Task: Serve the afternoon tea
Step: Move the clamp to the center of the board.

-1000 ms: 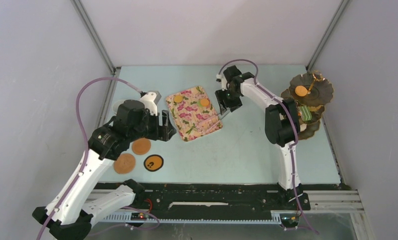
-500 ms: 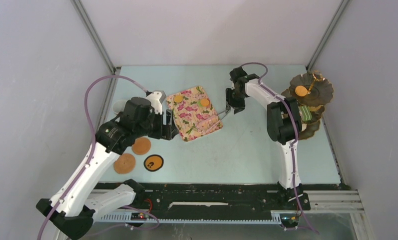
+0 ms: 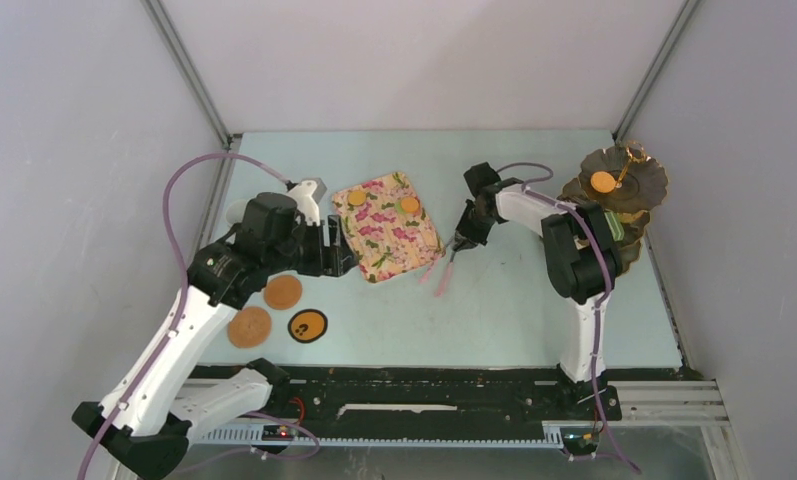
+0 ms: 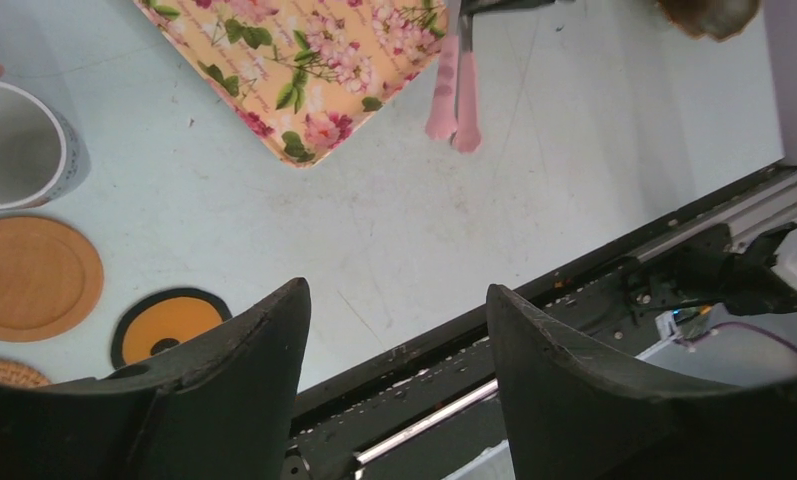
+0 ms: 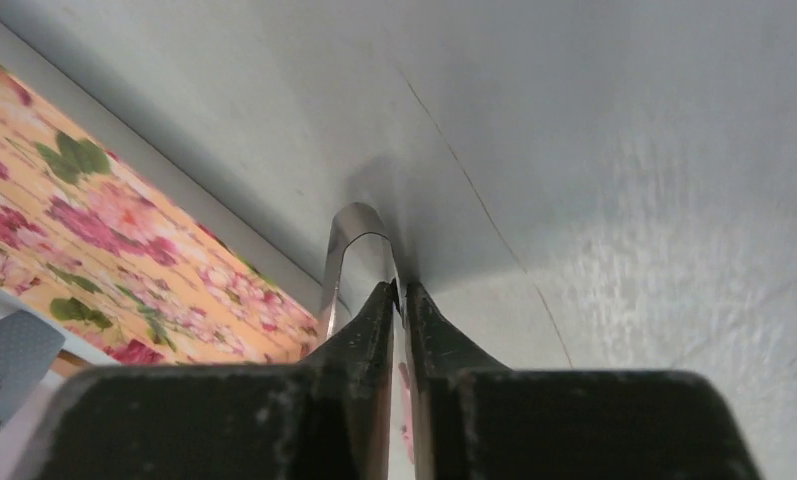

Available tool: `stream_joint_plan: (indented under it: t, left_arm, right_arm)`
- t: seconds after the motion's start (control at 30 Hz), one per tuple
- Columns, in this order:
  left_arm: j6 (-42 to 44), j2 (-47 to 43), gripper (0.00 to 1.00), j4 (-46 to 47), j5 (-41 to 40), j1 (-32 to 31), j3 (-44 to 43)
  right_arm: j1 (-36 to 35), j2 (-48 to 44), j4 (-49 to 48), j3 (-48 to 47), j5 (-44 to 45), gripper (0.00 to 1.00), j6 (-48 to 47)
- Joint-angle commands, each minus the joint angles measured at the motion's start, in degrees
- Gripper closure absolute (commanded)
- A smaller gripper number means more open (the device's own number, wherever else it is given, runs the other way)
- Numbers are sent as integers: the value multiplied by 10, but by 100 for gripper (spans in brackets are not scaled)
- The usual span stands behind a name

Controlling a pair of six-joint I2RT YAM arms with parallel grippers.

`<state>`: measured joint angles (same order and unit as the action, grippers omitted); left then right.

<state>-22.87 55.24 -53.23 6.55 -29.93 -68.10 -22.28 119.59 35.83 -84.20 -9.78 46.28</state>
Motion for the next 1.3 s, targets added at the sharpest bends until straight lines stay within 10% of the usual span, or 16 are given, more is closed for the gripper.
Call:
stream_joint_plan:
  t: [0.0,0.4,0.77,1.07,1.27]
  left_arm:
    - [-36,-36,29,29,17,5,9]
    - [-71,-128,30,34,16,5,52]
    - [-72,-184,24,175,114,-17,203]
    - [-85,-193,22,259,62,-99,306]
    - [-104,-151,25,308,66,-148,339]
  right_arm:
    - [-14,-58,-52,54,-16,94,118]
    - [-66,-145,-20,106,15,100,88]
    - [-147,-286,-68,326,59,99,359]
    - [-205,-305,-59,326,19,57,449]
    - [-204,-381,-120,314,-31,26,171]
